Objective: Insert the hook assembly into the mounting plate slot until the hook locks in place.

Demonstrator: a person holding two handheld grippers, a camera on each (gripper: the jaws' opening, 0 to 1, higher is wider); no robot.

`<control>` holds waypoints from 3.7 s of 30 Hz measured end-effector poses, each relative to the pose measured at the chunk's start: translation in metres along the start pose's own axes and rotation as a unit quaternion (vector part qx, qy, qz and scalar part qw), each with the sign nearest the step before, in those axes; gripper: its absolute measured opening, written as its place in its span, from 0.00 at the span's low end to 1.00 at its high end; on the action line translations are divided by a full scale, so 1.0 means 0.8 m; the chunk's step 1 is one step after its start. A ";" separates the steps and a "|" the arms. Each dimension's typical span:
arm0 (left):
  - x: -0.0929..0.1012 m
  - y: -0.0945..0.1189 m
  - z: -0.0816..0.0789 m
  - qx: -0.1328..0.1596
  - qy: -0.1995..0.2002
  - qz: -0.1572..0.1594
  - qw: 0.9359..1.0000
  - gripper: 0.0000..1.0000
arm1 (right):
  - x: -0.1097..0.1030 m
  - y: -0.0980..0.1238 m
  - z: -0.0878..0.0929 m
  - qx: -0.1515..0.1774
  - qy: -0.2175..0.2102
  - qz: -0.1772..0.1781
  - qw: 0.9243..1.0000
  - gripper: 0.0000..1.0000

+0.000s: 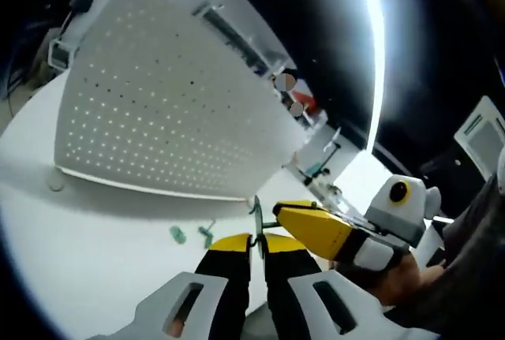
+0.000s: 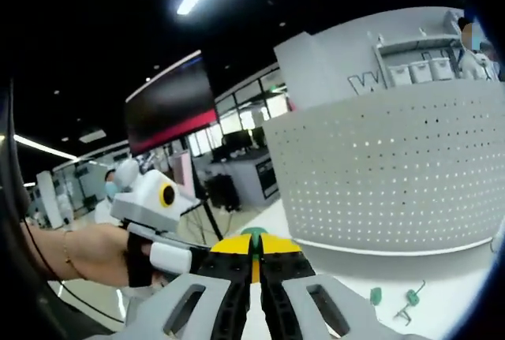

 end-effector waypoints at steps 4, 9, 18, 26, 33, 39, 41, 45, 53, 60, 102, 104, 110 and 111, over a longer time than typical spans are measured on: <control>0.001 0.001 0.001 -0.002 -0.002 -0.001 1.000 0.05 | -0.001 0.000 0.001 0.000 0.001 0.001 1.000 0.00; 0.000 0.003 0.003 -0.013 -0.011 -0.005 1.000 0.04 | -0.004 0.000 0.003 -0.003 0.005 0.001 1.000 0.00; -0.003 0.010 0.005 -0.038 -0.062 -0.042 0.996 0.02 | -0.005 -0.002 0.013 -0.033 -0.025 -0.010 0.999 0.01; -0.010 0.019 0.000 -0.038 -0.089 -0.074 0.992 0.02 | -0.002 0.001 0.002 -0.049 -0.073 -0.032 0.996 0.05; -0.014 0.026 -0.013 -0.052 -0.161 -0.114 0.979 0.02 | 0.001 0.009 0.003 -0.053 -0.066 -0.029 0.996 0.07; 0.000 0.014 -0.014 -0.059 -0.193 -0.105 0.974 0.02 | -0.005 0.003 0.007 -0.048 -0.049 -0.033 0.997 0.06; 0.002 0.012 -0.014 -0.059 -0.198 -0.102 0.973 0.02 | -0.005 0.001 0.005 -0.044 -0.059 -0.033 0.997 0.06; 0.003 0.012 -0.013 -0.059 -0.208 -0.102 0.971 0.02 | -0.005 -0.002 0.005 -0.046 -0.067 -0.031 0.996 0.06; 0.009 0.013 -0.021 -0.051 -0.250 -0.110 0.961 0.02 | 0.000 -0.006 0.002 -0.045 -0.123 -0.026 0.991 0.04; 0.002 0.014 -0.021 -0.058 -0.255 -0.119 0.958 0.02 | 0.001 -0.011 0.007 -0.051 -0.151 -0.027 0.987 0.03; -0.004 0.017 -0.017 -0.053 -0.293 -0.098 0.949 0.76 | -0.001 -0.018 0.000 -0.041 -0.065 -0.008 0.997 0.00; -0.005 0.017 -0.016 -0.054 -0.287 -0.101 0.951 0.82 | 0.000 -0.017 0.000 -0.040 -0.062 -0.006 0.997 0.00; -0.004 0.015 -0.011 -0.054 -0.282 -0.096 0.953 0.93 | 0.008 -0.016 -0.002 -0.035 -0.053 0.004 0.998 0.00; -0.003 0.014 -0.010 -0.054 -0.281 -0.095 0.954 0.94 | 0.009 -0.017 -0.003 -0.032 -0.052 0.006 0.998 0.00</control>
Point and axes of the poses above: the point that each gripper's makers call its tool centre point, and the gripper's own axes: y roughly backward along the fingers, x roughly to its right, z roughly out of its underside, the point moved 4 cm from there along y, roughly backward along the fingers, and after that the axes turned 10 degrees about z, right-handed, at the moved point
